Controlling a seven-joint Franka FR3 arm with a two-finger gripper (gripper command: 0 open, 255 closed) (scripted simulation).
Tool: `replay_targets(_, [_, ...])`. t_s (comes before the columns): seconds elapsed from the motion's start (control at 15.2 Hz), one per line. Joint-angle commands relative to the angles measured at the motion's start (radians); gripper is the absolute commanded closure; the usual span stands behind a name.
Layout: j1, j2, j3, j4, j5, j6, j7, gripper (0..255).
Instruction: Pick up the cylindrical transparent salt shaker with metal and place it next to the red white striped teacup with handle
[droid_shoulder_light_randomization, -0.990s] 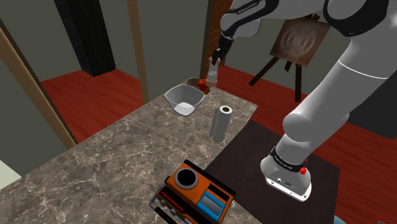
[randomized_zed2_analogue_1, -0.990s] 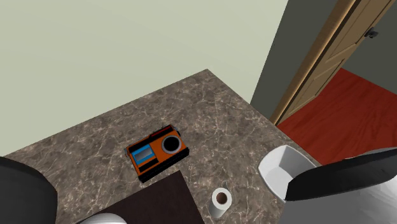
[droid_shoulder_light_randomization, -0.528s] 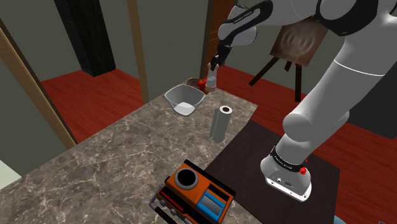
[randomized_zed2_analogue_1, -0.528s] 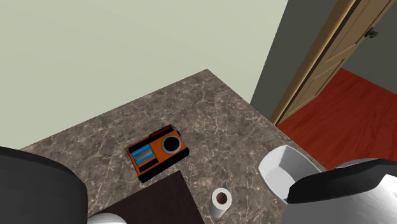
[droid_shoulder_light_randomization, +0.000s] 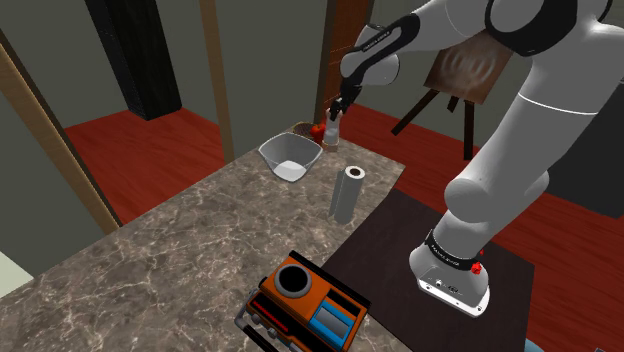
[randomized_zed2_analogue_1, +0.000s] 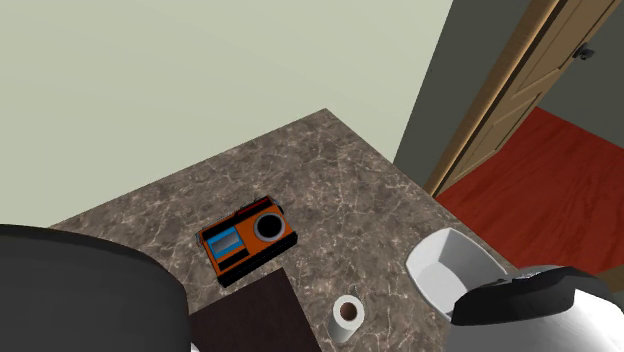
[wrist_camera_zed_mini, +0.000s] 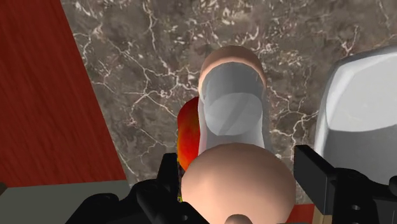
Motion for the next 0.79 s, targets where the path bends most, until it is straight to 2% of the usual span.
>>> replay_targets(0.0, [0.001,0.018,0.001,-0.010,0.003,0.029,-0.002,255])
replay_targets(0.4, [0.001,0.071,0.004,-0.030,0.012,0.102,-0.012,255])
replay_targets(0.73, [0.001,0.071,0.004,-0.030,0.012,0.102,-0.012,255])
